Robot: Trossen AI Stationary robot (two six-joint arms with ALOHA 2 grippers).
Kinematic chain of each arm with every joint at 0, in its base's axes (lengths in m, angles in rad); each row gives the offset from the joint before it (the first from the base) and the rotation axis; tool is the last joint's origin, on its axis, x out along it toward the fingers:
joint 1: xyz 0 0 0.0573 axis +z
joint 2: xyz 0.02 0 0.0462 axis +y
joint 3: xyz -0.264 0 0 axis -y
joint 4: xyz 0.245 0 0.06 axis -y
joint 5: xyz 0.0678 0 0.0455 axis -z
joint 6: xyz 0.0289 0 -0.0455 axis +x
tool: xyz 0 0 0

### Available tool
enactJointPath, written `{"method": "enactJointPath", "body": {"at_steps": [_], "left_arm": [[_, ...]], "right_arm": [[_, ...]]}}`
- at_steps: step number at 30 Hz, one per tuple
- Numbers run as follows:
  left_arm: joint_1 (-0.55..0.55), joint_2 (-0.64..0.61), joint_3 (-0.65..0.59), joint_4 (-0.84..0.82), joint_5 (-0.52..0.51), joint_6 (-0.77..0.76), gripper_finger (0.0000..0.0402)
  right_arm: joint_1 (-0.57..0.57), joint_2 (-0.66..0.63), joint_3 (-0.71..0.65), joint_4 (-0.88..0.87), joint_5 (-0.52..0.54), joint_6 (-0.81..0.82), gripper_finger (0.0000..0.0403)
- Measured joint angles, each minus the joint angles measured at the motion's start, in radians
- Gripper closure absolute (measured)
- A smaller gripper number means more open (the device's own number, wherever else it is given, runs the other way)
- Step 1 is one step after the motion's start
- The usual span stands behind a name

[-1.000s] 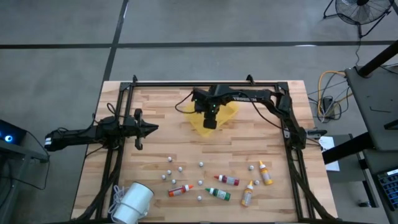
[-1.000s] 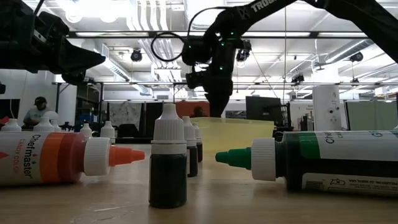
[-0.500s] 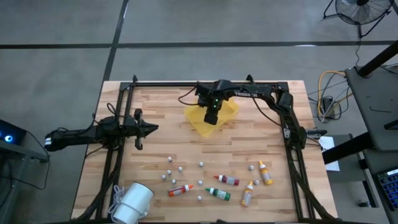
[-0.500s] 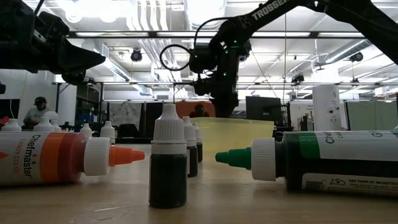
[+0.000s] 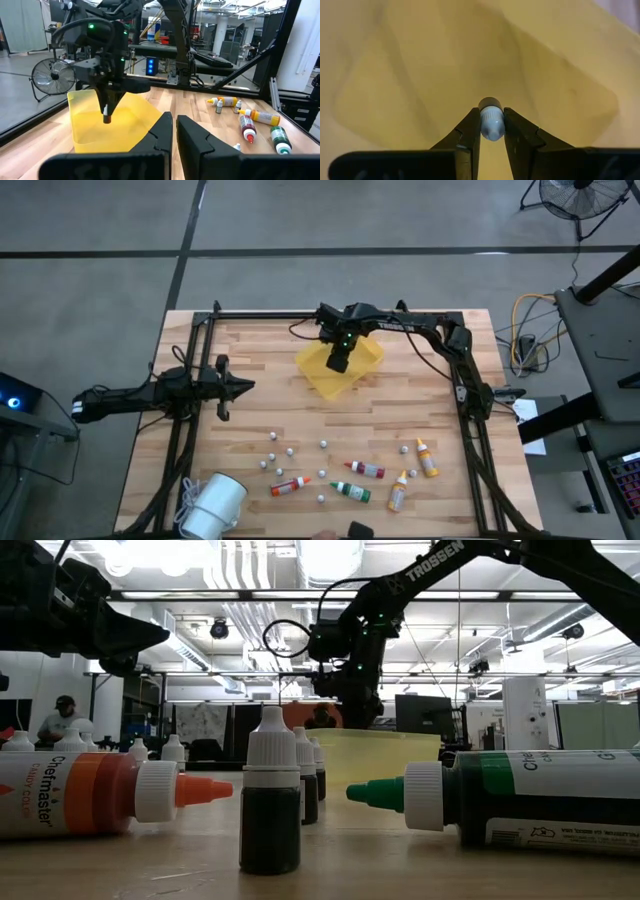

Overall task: Pick & Place food coloring
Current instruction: Put the small red food coloring bottle into the yellow bin

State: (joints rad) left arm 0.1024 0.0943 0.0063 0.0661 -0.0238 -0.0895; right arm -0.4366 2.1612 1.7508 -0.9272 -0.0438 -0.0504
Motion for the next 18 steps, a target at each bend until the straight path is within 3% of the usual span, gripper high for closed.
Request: {"method": "enactJointPath", "body": {"at_steps": [18], "left_arm": [[0.0,0.0,0.0,0.0,0.0,0.0,0.0402]], "right_arm": [[-0.073,0.0,-0.009,0.026,0.014,0.068,0.0344]]}}
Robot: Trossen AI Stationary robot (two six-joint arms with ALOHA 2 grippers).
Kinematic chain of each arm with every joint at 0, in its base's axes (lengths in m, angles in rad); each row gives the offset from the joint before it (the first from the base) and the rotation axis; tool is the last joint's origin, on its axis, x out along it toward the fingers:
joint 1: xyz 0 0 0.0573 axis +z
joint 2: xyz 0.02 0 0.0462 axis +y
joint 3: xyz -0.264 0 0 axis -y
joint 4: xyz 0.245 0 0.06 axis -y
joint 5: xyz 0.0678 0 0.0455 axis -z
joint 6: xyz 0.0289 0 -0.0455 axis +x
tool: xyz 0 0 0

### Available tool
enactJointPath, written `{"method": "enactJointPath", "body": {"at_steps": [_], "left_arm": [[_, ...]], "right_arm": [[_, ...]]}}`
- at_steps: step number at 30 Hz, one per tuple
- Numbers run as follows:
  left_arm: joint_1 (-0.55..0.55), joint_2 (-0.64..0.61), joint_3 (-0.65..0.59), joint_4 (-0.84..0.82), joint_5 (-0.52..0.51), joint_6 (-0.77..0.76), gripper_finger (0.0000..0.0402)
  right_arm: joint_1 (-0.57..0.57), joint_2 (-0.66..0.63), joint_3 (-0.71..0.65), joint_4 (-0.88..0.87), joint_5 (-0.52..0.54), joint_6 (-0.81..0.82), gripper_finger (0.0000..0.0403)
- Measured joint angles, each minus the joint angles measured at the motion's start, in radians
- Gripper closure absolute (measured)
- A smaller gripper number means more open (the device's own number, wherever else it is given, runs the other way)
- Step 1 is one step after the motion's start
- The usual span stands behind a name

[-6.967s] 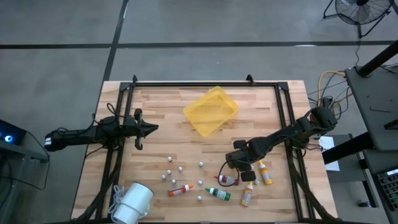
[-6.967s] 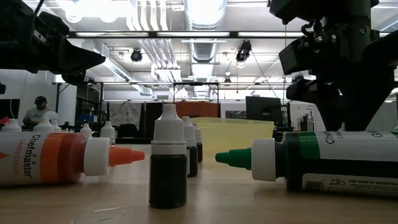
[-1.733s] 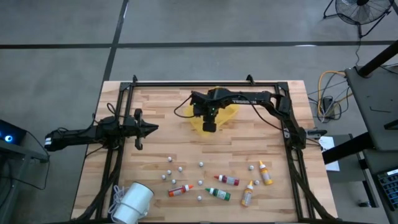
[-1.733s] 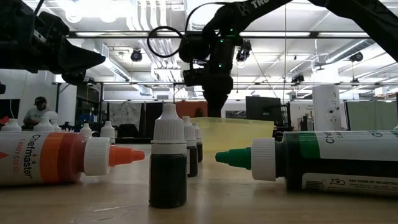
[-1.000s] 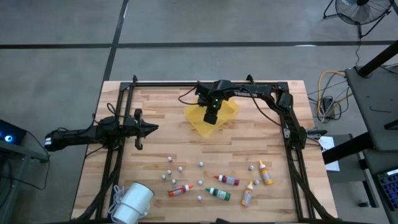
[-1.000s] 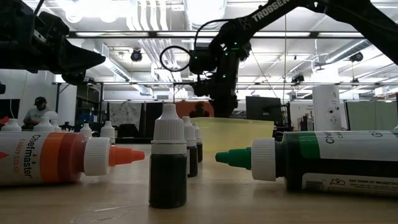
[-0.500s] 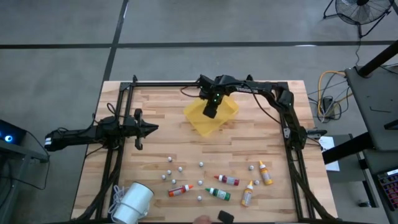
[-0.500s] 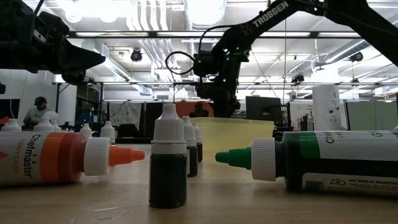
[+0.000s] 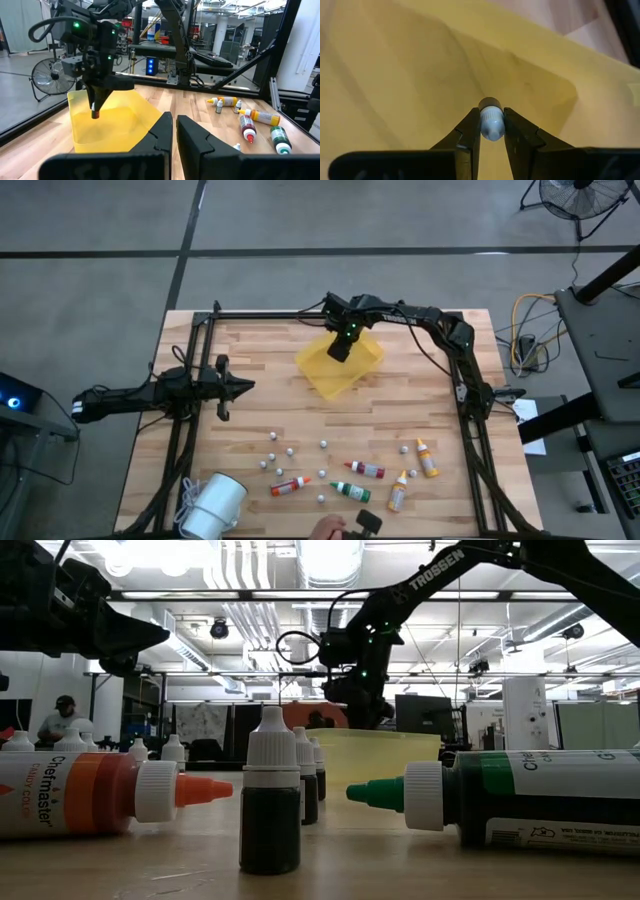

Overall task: Pick & Place food coloring
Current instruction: Put the small red food coloring bottle into the yellow bin

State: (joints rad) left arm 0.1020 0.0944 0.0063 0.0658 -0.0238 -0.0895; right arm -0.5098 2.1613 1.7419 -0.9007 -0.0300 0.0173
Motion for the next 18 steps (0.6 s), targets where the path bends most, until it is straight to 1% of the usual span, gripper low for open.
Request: {"method": "enactJointPath", "body": {"at_steps": [8,18], "left_arm": [[0.0,0.0,0.0,0.0,0.0,0.0,0.0402],[0.001,0.0,0.0,0.0,0.0,0.0,0.0402]], "right_arm": [[0.006,0.032,-0.007,0.018,0.0,-0.025,0.0344],[0.017,0.033,-0.007,0.025,-0.001,-0.055,0.0344]]}}
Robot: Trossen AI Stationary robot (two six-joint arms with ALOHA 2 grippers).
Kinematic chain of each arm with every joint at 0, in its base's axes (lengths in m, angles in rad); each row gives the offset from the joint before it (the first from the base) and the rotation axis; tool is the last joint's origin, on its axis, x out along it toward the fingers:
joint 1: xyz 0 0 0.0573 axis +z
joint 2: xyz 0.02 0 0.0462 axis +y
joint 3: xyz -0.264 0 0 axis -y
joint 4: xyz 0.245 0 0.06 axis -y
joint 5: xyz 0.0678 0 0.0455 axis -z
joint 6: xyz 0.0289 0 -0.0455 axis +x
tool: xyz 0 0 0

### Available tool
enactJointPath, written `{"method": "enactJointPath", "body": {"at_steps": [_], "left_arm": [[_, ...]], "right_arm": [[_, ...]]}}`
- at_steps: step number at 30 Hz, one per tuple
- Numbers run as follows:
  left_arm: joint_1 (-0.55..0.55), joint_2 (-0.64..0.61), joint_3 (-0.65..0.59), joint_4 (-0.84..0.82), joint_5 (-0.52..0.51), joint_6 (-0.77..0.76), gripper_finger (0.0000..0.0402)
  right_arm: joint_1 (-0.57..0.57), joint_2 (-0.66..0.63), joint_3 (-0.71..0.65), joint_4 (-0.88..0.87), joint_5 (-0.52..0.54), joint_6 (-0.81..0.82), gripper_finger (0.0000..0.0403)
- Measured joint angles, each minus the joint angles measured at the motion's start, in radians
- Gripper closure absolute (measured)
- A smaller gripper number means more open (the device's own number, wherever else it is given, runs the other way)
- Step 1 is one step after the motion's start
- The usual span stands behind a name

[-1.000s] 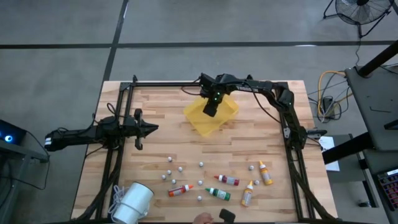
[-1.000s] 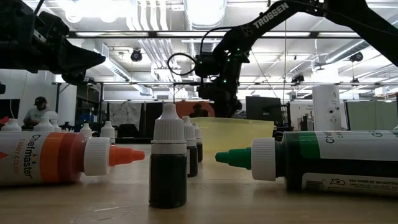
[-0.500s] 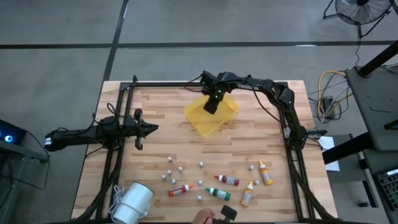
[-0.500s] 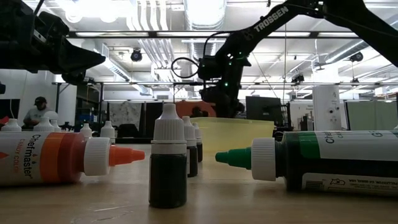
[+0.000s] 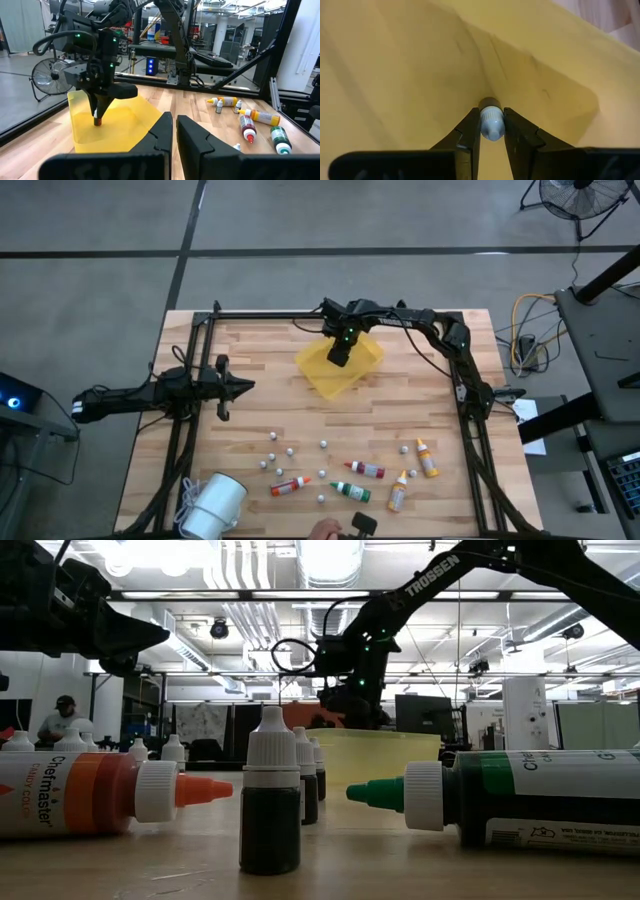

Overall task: Pick & Place food coloring
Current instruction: Put the small red food coloring bottle into the yellow bin, then put the small black food coloring bottle into the yellow bin

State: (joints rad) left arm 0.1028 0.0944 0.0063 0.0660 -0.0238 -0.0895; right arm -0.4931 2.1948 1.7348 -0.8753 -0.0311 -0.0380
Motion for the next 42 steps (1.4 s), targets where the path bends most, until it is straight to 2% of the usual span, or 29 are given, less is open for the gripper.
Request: {"method": "enactJointPath", "body": {"at_steps": [4,15,26,34,42], "left_arm": [[0.0,0.0,0.0,0.0,0.0,0.0,0.0402],[0.0,0.0,0.0,0.0,0.0,0.0,0.0402],[-0.001,0.0,0.0,0.0,0.0,0.0,0.0402],[-0.001,0.0,0.0,0.0,0.0,0.0,0.0402],[-0.001,0.0,0.0,0.0,0.0,0.0,0.0402]], "right_arm": [[0.0,0.0,0.0,0.0,0.0,-0.02,0.0341],[0.003,0.0,0.0,-0.001,-0.003,-0.017,0.0288],[0.005,-0.008,0.008,-0.015,-0.002,-0.014,0.0268],[0.013,-0.083,0.014,-0.112,0.0,-0.015,0.0268],[0.072,-0.228,0.014,-0.203,0.0,-0.023,0.0268]]}}
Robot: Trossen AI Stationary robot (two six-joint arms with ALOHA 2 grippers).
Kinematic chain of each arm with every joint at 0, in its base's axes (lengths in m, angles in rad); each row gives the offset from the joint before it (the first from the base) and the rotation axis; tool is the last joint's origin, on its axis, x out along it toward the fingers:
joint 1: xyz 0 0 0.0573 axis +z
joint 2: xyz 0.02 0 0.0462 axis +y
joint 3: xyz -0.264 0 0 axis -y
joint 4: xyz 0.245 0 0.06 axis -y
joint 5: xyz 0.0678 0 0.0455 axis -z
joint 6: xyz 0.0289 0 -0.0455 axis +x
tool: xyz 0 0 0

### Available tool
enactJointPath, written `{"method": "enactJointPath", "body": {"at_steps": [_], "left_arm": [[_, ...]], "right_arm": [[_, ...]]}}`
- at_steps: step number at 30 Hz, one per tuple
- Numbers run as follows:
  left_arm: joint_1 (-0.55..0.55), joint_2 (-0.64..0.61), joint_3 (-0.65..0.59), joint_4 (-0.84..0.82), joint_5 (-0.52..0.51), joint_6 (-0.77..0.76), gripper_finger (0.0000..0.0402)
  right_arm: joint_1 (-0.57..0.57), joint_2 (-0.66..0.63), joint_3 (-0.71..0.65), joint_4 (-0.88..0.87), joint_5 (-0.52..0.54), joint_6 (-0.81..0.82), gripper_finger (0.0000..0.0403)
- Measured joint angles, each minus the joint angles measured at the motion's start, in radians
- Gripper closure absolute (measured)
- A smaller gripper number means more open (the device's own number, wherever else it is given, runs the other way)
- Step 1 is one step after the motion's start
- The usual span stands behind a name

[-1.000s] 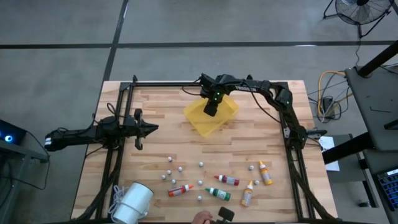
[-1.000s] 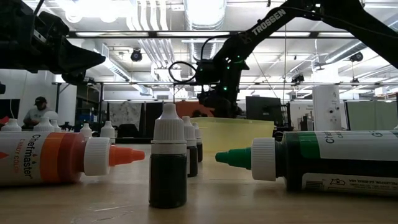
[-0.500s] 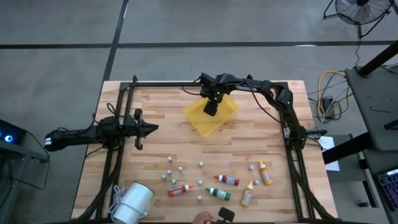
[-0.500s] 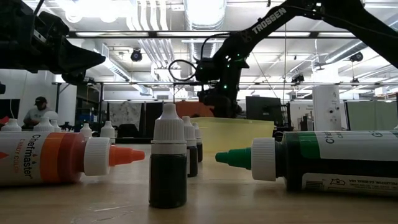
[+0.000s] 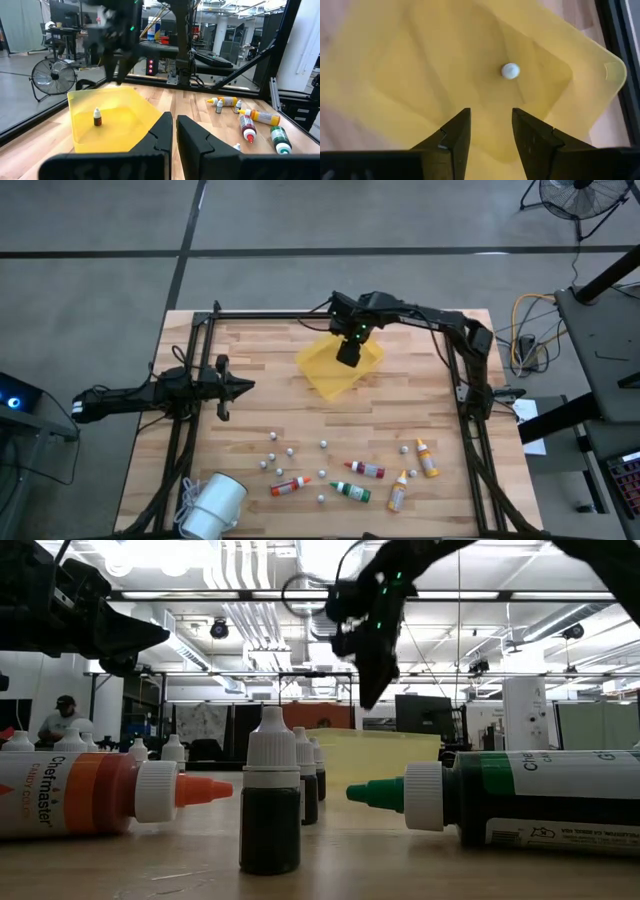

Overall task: Pick & Place food coloring
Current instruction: Put the small black food coloring bottle into the yellow bin

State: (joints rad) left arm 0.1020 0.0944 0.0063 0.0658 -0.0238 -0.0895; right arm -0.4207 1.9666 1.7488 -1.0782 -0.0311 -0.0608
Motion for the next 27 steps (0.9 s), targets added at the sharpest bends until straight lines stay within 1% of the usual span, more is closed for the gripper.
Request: {"method": "enactJointPath", "body": {"at_steps": [5,10,17,23,27], "left_arm": [[0.0,0.0,0.0,0.0,0.0,0.0,0.0402],[0.0,0.0,0.0,0.0,0.0,0.0,0.0402],[0.001,0.0,0.0,0.0,0.0,0.0,0.0402],[0.001,0.0,0.0,0.0,0.0,0.0,0.0402],[0.001,0.0,0.0,0.0,0.0,0.0,0.0402]], "right_arm": [[0.07,-0.089,-0.001,-0.029,0.0,-0.003,0.0268],[0.131,-0.144,-0.002,-0.04,-0.002,0.011,0.0268],[0.195,-0.163,-0.002,-0.049,-0.002,0.058,0.0268],[0.241,-0.163,-0.003,-0.052,0.001,0.061,0.0268],[0.296,-0.181,-0.003,-0.085,0.0,0.042,0.0268]]}}
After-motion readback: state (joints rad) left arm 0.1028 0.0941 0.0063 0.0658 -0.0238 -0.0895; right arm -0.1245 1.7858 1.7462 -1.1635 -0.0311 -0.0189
